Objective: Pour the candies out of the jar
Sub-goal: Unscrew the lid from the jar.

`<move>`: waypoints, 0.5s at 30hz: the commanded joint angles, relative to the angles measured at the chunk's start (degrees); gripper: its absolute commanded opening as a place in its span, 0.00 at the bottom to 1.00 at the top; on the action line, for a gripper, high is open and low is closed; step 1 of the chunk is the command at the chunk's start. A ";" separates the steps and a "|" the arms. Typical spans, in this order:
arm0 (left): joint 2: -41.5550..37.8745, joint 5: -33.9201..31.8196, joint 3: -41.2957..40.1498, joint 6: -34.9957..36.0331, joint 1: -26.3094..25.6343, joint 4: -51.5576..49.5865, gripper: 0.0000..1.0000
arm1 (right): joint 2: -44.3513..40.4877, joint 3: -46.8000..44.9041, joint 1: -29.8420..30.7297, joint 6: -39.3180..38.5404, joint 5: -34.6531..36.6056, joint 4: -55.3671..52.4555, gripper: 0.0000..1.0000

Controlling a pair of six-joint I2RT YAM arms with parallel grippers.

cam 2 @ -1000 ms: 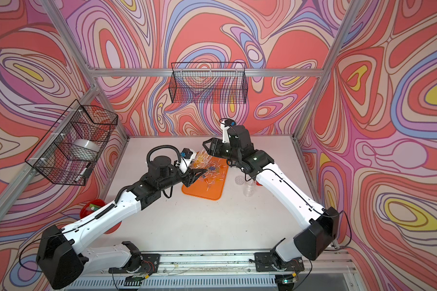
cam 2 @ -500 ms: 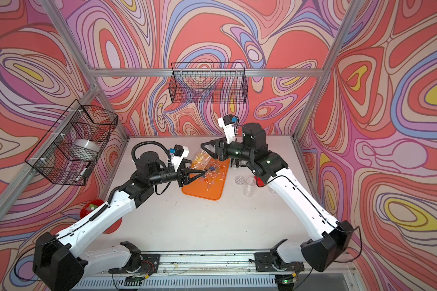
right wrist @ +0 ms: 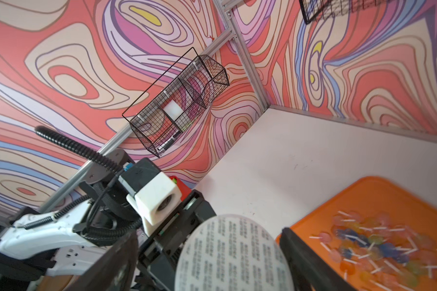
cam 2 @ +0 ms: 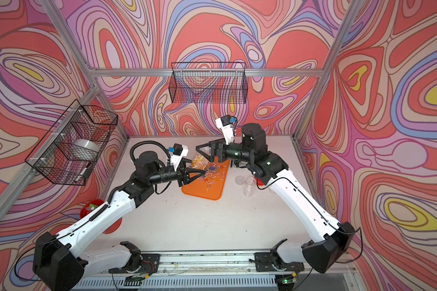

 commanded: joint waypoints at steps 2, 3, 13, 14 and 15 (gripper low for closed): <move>-1.05 -4.68 1.46 1.65 -0.09 -0.02 0.00 | -0.10 3.54 0.05 4.10 11.84 -3.28 0.98; -1.22 -5.75 1.38 2.01 -0.10 -0.34 0.00 | -0.06 4.08 0.03 4.84 14.46 -4.57 0.98; -0.56 -19.55 2.92 9.23 -4.11 -7.01 0.00 | 2.26 4.98 0.44 10.11 21.04 -7.08 0.96; -0.42 -20.81 3.09 9.84 -4.59 -7.33 0.00 | 2.65 5.02 0.54 10.51 21.03 -7.04 0.95; -0.37 -21.69 3.05 10.28 -5.13 -7.36 0.00 | 3.14 5.01 0.76 10.74 20.88 -6.98 0.93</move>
